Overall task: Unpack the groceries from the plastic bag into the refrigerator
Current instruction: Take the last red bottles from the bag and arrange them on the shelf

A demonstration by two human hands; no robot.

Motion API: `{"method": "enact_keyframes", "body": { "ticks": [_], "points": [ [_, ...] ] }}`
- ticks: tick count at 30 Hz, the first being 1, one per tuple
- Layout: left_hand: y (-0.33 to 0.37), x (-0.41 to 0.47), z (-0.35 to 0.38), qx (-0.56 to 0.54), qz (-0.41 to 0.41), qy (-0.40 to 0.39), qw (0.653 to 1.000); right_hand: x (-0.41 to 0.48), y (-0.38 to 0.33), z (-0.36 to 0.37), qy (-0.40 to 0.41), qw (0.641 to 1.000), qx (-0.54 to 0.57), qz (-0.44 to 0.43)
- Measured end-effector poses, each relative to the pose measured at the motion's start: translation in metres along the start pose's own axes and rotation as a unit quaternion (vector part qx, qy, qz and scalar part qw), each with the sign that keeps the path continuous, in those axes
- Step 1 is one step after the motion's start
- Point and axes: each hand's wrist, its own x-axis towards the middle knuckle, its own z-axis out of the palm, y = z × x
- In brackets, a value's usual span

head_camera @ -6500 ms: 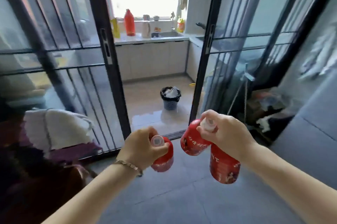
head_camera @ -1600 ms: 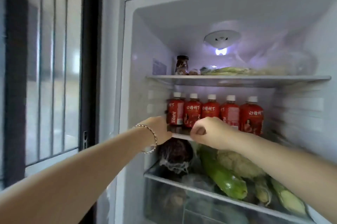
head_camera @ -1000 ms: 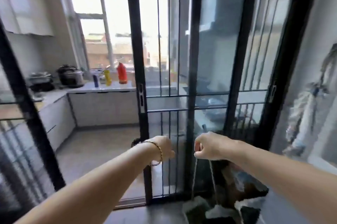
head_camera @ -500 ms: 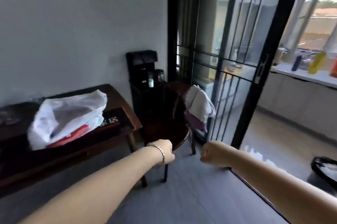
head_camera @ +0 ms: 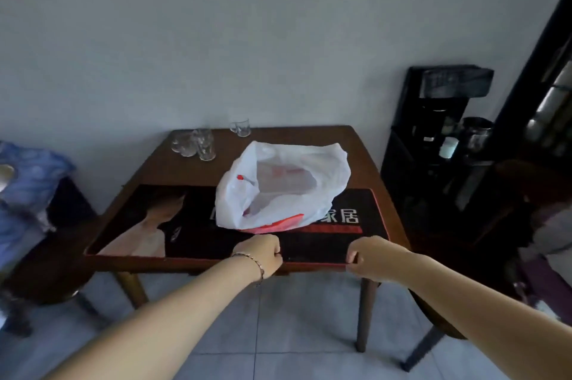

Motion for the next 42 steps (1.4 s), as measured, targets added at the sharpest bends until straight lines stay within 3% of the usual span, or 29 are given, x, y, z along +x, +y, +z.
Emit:
{"method": "enact_keyframes", "body": {
  "ticks": [7, 10, 14, 18, 22, 24, 27, 30, 34, 37, 40, 42],
  "points": [
    [-0.048, 0.124, -0.04, -0.102, -0.053, 0.107, 0.988, 0.154, -0.007, -0.048, -0.026, 0.997, -0.029, -0.061],
    [-0.067, 0.168, -0.045, -0.027, -0.008, 0.145, 0.989, 0.204, -0.025, -0.057, -0.008, 0.997, -0.01, -0.072],
    [-0.087, 0.222, -0.039, 0.176, 0.1, 0.043, 0.978, 0.264, -0.053, -0.052, 0.015, 0.996, 0.027, -0.078],
    [-0.118, 0.27, -0.029, 0.231, 0.073, -0.005, 0.97, 0.304, -0.075, -0.037, -0.011, 0.99, -0.015, -0.141],
    [-0.162, 0.293, -0.055, 0.222, 0.057, 0.111, 0.967, 0.326, -0.096, -0.023, -0.113, 0.965, -0.161, -0.173],
    [-0.189, 0.298, -0.068, 0.192, 0.039, 0.102, 0.975, 0.337, -0.099, -0.022, -0.128, 0.975, -0.135, -0.123],
    [-0.223, 0.3, -0.074, 0.027, -0.041, 0.047, 0.998, 0.348, -0.102, -0.023, -0.119, 0.988, -0.067, -0.065],
    [-0.233, 0.298, -0.08, -0.147, -0.112, -0.011, 0.983, 0.353, -0.107, -0.021, -0.119, 0.99, -0.059, -0.056],
    [-0.236, 0.304, -0.073, -0.242, -0.132, -0.042, 0.96, 0.36, -0.113, -0.016, -0.16, 0.982, -0.084, -0.045],
    [-0.239, 0.308, -0.07, -0.289, -0.134, -0.008, 0.948, 0.354, -0.118, -0.025, -0.235, 0.97, -0.058, -0.022],
    [-0.24, 0.307, -0.075, -0.273, -0.102, 0.062, 0.954, 0.351, -0.124, -0.052, -0.345, 0.935, 0.078, 0.016],
    [-0.243, 0.302, -0.077, -0.245, -0.055, 0.116, 0.961, 0.366, -0.138, -0.061, -0.291, 0.943, 0.162, -0.008]
  ]
}}
